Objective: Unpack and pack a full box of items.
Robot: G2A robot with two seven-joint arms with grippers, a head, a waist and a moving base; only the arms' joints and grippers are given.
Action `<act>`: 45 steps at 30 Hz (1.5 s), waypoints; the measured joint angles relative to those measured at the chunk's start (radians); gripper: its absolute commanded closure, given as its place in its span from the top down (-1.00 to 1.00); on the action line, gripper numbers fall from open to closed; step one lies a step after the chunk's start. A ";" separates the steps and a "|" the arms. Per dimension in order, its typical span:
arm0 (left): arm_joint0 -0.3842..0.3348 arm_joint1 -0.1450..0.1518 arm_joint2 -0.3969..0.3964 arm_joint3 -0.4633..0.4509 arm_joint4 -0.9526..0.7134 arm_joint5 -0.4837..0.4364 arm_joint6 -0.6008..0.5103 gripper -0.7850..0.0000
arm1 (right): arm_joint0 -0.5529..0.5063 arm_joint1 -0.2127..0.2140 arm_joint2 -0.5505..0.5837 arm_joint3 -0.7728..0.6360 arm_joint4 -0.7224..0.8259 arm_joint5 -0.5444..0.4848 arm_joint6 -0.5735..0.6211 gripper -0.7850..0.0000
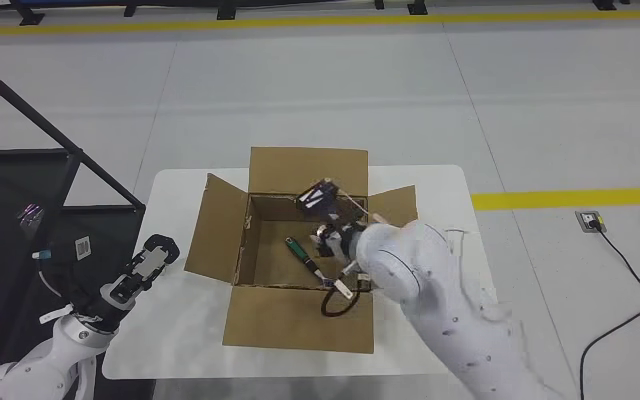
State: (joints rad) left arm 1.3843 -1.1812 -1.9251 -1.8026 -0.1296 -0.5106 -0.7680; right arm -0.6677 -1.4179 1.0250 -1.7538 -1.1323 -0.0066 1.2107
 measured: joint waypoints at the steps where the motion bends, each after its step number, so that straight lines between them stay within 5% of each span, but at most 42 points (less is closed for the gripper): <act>1: 0.000 0.000 0.000 0.000 0.000 0.000 0.000 1.00 | -0.034 0.008 0.041 -0.051 -0.018 0.008 -0.005 -1.00; 6: 0.000 0.000 0.000 0.000 0.000 0.000 0.000 1.00 | -0.162 0.042 0.263 -0.182 -0.185 0.090 -0.079 -1.00; 12: 0.000 0.000 0.000 0.000 0.000 0.000 0.000 1.00 | -0.202 0.058 0.400 -0.079 -0.253 0.102 -0.092 -1.00; 24: 0.000 0.000 0.000 0.000 0.000 0.000 0.000 1.00 | -0.111 0.070 0.455 0.430 -0.223 0.047 -0.112 -1.00; 39: 0.000 0.000 0.000 0.000 0.000 0.000 0.000 1.00 | -0.064 0.077 0.440 0.609 -0.229 0.048 -0.143 -1.00; 42: 0.000 0.000 0.000 0.000 0.000 0.000 0.000 1.00 | -0.058 0.077 0.430 0.616 -0.237 0.057 -0.130 -0.50; 45: 0.000 0.000 0.000 0.000 0.000 0.000 0.000 1.00 | -0.052 0.077 0.422 0.624 -0.238 0.061 -0.122 -0.38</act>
State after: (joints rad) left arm 1.3843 -1.1812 -1.9251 -1.8026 -0.1296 -0.5106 -0.7680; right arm -0.7198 -1.3404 1.4473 -1.1295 -1.3705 0.0540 1.0886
